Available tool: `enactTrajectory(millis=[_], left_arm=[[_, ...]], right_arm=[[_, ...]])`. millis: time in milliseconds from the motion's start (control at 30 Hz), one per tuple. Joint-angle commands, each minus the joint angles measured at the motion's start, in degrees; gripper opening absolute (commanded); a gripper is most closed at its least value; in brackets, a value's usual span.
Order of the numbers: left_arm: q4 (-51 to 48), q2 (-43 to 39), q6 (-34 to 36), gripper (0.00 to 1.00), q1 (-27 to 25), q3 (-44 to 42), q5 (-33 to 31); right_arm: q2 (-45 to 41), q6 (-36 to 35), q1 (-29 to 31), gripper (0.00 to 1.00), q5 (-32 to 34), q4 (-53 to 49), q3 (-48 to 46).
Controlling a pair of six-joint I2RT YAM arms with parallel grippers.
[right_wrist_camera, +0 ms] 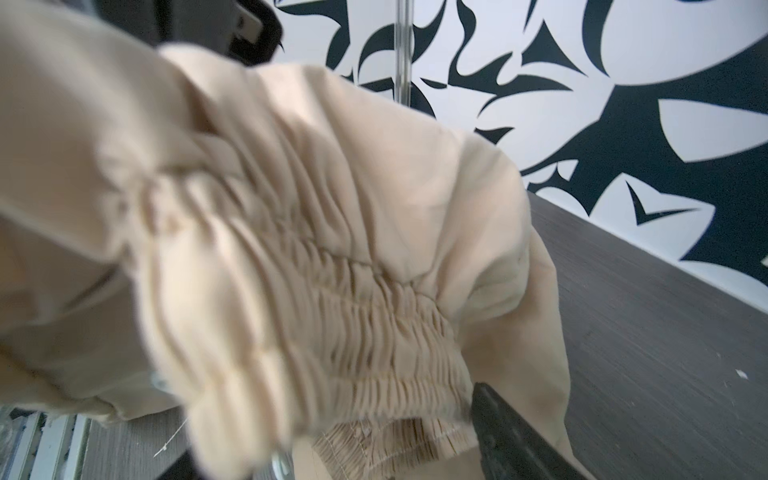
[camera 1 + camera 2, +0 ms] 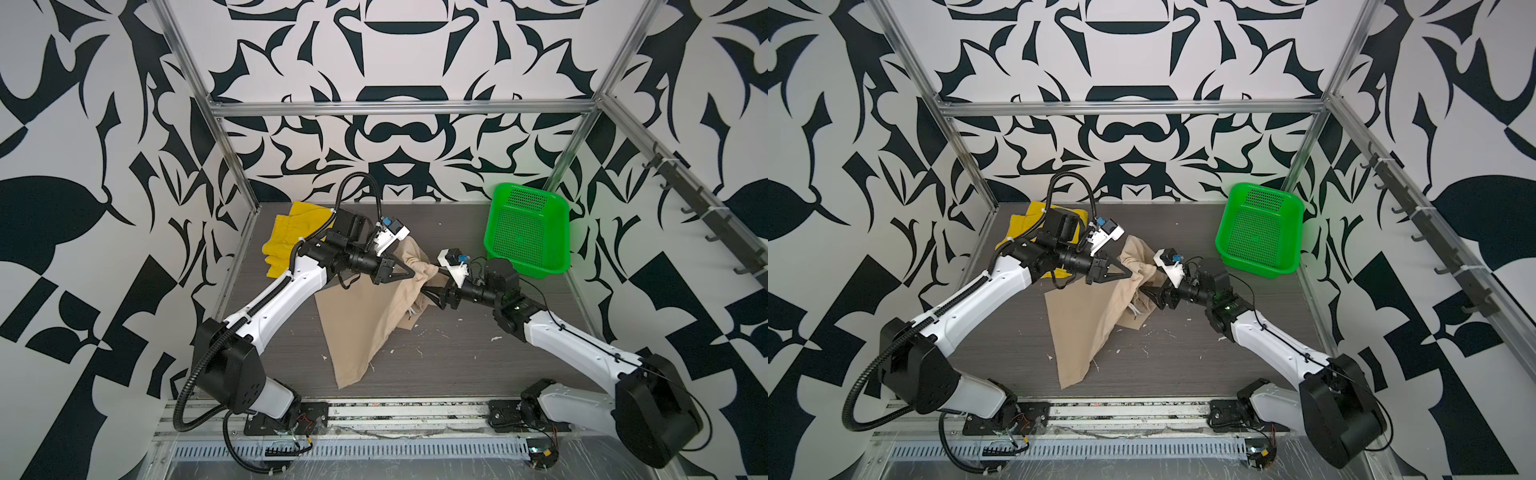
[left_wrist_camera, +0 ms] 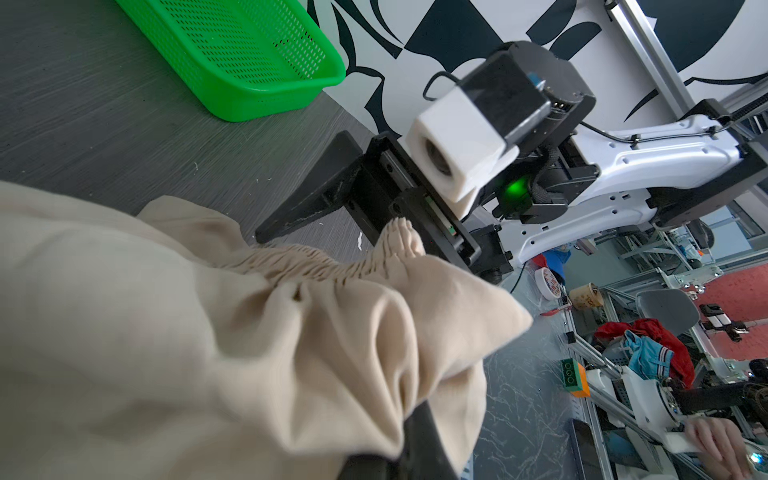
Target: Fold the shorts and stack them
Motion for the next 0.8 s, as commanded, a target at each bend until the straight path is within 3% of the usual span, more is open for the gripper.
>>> enactTrajectory(millis=[0, 267, 333, 467, 500, 633, 767], left_arm=[[-0.97, -1.05, 1.37, 0.06, 0.33, 0.89, 3.72], [-1.66, -1.16, 1.76, 0.06, 0.46, 0.70, 4.10], [-2.14, -1.18, 1.99, 0.07, 0.48, 0.76, 4.00], [-3.16, -2.94, 2.25, 0.16, 0.88, -0.42, -3.18], [-3.17, -3.56, 1.99, 0.19, 1.07, -0.88, -6.14], [-2.66, -6.05, -0.13, 0.54, 1.19, -4.06, -23.26], [-1.19, -9.20, -2.50, 0.62, 1.15, -9.08, -30.40]], right_arm=[[0.22, -0.92, 0.70, 0.83, -3.28, 7.10, 2.96], [4.32, -0.10, 1.48, 0.80, -6.73, 9.27, 6.62], [5.10, -0.33, 1.46, 0.63, -5.27, 8.91, 7.44], [3.64, -1.02, 1.48, 0.06, 0.72, 5.42, 8.36], [2.74, -0.91, 1.48, 0.00, 2.28, 3.57, 8.90], [0.66, 9.68, 1.48, 0.00, 16.50, -13.97, 17.74], [3.34, 18.71, 1.45, 0.00, 28.05, -31.51, 27.98]])
